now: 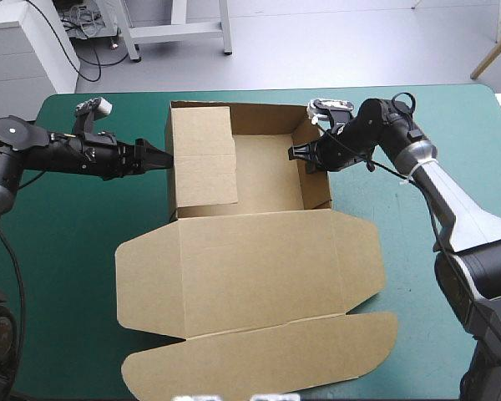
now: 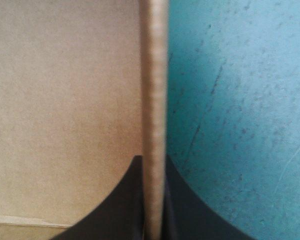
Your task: Fold the box
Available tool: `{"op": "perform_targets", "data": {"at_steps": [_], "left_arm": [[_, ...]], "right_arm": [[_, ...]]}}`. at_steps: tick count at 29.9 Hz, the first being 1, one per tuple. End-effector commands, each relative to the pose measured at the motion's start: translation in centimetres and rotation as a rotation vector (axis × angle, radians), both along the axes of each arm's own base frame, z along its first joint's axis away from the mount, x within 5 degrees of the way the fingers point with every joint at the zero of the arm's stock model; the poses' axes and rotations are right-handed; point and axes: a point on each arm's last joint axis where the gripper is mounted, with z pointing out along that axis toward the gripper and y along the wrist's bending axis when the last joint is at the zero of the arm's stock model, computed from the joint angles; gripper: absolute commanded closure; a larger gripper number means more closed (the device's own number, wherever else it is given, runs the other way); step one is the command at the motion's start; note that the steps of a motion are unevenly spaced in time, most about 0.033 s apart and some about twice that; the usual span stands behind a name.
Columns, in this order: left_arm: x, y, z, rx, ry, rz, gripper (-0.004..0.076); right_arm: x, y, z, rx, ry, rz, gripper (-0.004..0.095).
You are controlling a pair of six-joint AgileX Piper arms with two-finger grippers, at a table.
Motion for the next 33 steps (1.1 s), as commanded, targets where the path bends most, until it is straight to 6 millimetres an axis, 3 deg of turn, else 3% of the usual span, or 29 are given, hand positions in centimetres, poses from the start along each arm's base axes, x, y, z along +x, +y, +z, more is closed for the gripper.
{"op": "perform_targets", "data": {"at_steps": [1,14,24,33], "left_arm": [[-1.5,-1.0,2.7,-0.073,-0.043,-0.068,0.0127],[-1.5,-1.0,2.7,-0.077,-0.044,-0.069,0.0138],[-1.6,-0.7,1.8,0.025,0.009,-0.044,0.0144],[-1.6,-3.5,0.1,0.328,0.085,0.033,0.0144]], "right_arm": [[-0.7,0.5,3.3,0.094,-0.090,-0.018,0.0926],[-0.2,1.0,2.5,0.103,-0.083,-0.027,0.0926],[-0.6,2.3,2.8,0.157,-0.089,-0.016,0.0926],[-1.1,4.1,2.9,0.155,-0.109,0.004,0.0926]]}}
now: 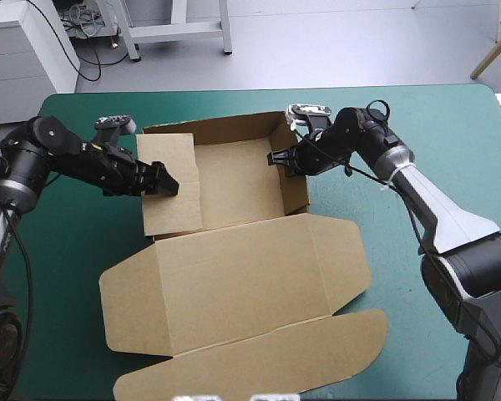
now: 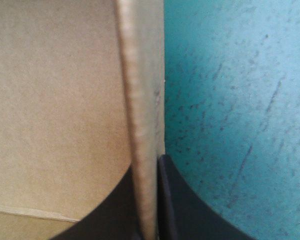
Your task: Fold the box
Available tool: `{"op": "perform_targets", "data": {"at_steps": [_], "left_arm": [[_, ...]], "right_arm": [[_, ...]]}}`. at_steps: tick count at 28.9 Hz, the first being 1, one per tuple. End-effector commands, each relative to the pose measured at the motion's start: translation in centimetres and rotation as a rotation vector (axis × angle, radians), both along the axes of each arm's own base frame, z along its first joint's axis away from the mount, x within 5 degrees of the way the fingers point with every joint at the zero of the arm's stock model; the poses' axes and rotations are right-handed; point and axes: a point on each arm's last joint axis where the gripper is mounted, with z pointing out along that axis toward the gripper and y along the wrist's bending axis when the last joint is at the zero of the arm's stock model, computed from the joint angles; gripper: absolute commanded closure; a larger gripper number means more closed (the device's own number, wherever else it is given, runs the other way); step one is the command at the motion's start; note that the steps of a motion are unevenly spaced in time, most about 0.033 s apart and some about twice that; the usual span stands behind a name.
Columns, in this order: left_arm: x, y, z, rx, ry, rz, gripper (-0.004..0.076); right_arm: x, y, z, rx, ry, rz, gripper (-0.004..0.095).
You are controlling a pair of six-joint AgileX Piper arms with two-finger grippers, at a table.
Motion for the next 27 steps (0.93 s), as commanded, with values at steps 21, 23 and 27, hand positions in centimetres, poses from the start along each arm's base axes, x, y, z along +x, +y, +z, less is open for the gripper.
{"op": "perform_targets", "data": {"at_steps": [21,23,27], "left_arm": [[-0.5,-4.4,0.9,0.276,-0.089,0.280,0.0309],[-0.3,-4.5,0.5,0.276,-0.073,0.278,0.0309],[0.2,-4.8,-0.3,0.266,-0.041,0.274,0.0385]], "right_arm": [[-2.2,1.4,3.2,0.059,0.010,0.019,0.0927],[-2.3,1.4,3.2,0.055,0.017,0.024,0.0927],[-2.4,1.4,3.2,0.051,0.017,0.028,0.0927]]}}
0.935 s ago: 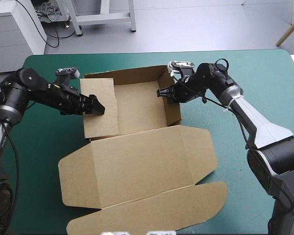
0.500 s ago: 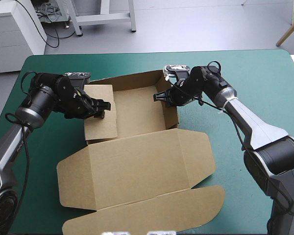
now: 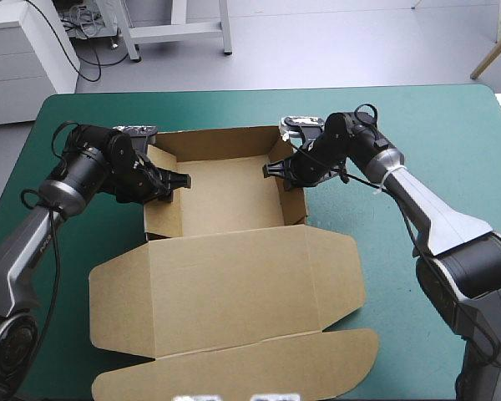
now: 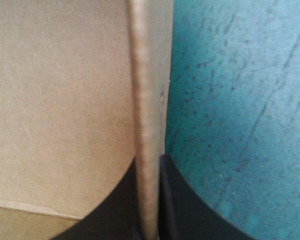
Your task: Fold the box
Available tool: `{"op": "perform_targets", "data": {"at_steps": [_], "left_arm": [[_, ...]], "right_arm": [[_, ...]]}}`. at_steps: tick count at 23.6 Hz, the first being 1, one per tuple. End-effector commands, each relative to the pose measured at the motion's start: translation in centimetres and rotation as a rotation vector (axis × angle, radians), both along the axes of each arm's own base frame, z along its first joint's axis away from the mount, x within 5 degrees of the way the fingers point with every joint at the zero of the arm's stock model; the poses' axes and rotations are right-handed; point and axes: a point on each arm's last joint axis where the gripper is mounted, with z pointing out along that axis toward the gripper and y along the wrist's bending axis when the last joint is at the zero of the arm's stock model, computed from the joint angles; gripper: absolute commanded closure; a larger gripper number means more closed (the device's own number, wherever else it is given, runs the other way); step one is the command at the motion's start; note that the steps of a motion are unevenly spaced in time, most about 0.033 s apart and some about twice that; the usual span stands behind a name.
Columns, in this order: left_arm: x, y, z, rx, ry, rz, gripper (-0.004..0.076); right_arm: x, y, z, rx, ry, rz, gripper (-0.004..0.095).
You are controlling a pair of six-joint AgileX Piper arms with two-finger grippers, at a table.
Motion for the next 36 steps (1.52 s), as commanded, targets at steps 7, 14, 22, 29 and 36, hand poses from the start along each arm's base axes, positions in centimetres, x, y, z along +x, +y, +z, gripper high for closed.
{"op": "perform_targets", "data": {"at_steps": [7,14,22,29,36], "left_arm": [[-0.2,0.1,1.5,0.008,-0.052,0.004,0.0734],[1.3,-0.5,0.8,0.000,-0.018,0.004,0.0734],[4.1,-2.3,0.6,-0.037,0.013,-0.032,0.0734],[5.9,-4.7,-3.3,-0.033,0.111,-0.079,0.0734],[6.2,-5.6,-4.5,-0.035,0.128,-0.149,0.0734]], "right_arm": [[-1.0,0.0,4.0,0.082,-0.095,-0.003,0.0927],[-1.2,-1.0,3.4,-0.027,-0.054,-0.008,0.0927],[-0.9,-4.6,2.8,-0.232,0.008,-0.097,0.0927],[-0.3,-6.1,2.8,-0.283,-0.011,-0.130,0.0927],[-0.2,-6.2,2.7,-0.303,-0.021,-0.095,0.0927]]}}
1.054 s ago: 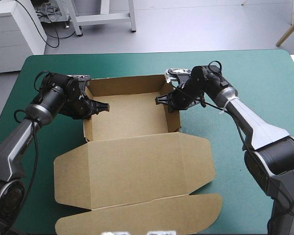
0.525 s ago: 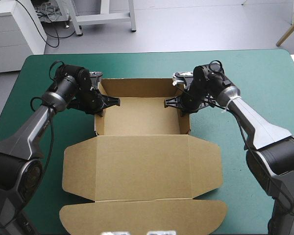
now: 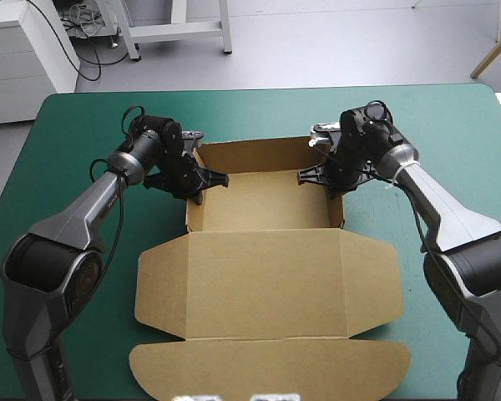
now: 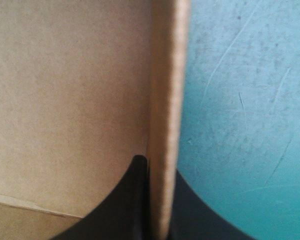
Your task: Fold the box
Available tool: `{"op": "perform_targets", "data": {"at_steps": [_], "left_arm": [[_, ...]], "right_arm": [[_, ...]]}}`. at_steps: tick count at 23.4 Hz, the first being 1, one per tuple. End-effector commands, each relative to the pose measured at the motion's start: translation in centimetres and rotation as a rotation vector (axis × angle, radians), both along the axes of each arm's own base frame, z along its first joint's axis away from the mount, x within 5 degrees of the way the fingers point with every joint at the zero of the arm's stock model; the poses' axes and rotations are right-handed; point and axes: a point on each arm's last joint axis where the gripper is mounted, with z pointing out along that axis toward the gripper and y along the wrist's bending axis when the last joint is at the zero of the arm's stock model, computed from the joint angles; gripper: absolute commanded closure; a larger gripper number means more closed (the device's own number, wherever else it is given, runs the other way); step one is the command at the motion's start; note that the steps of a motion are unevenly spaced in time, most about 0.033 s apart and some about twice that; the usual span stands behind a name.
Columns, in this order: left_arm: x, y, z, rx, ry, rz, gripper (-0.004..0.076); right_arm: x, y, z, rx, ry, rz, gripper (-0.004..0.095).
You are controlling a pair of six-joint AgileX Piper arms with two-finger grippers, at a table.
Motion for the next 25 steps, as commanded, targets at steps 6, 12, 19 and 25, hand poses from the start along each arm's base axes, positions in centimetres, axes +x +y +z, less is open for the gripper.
{"op": "perform_targets", "data": {"at_steps": [6,12,19,25], "left_arm": [[-0.3,-0.2,2.9,-0.014,-0.093,-0.095,0.0545],[0.4,-0.5,5.4,-0.042,-0.186,-0.106,0.0192],[0.7,-0.5,6.3,-0.043,-0.229,-0.135,0.0139],[0.8,-0.6,7.8,-0.056,-0.271,-0.135,0.0139]], "right_arm": [[-0.3,-1.4,3.4,-0.064,-0.138,0.037,0.0685],[0.0,-2.0,3.5,-0.136,-0.163,0.020,0.0511],[0.0,-2.1,3.7,-0.145,-0.173,0.013,0.0506],[0.5,-2.0,6.4,-0.116,-0.262,0.006,0.0507]]}}
